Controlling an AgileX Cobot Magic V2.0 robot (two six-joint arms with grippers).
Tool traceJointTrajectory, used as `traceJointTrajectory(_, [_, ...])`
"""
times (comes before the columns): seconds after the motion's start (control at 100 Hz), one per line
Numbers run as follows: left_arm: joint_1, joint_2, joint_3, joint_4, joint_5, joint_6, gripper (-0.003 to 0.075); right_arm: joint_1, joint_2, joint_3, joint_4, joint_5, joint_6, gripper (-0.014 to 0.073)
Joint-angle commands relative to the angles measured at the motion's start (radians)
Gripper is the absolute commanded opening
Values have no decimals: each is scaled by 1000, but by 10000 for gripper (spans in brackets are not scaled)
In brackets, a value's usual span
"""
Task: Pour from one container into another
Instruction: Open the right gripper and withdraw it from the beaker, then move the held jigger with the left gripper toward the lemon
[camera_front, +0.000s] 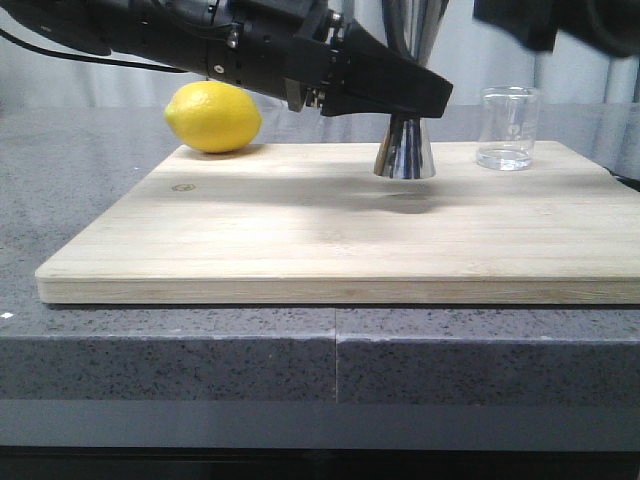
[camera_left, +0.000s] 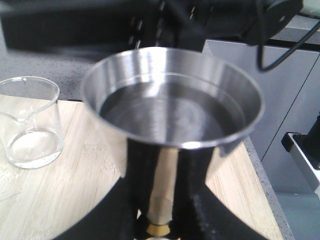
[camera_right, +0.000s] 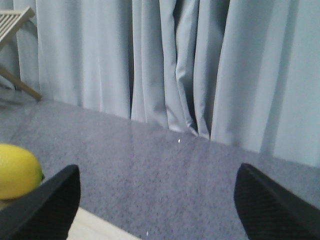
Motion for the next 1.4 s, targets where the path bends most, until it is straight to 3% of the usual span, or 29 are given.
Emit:
traceJointTrajectory(0.0, [1,-66,-38,-75,102,-11,-21,-6,-86,-20,34,-87,4,571])
traceJointTrajectory(0.46, [90,-66,-47,-52,111,-11,-21,-6,-256,-20,42,-73,4,568])
traceJointTrajectory(1.39, [158,-66,-47,-26,111,-11,-21,-6,-261,-20,46,-45,4,568])
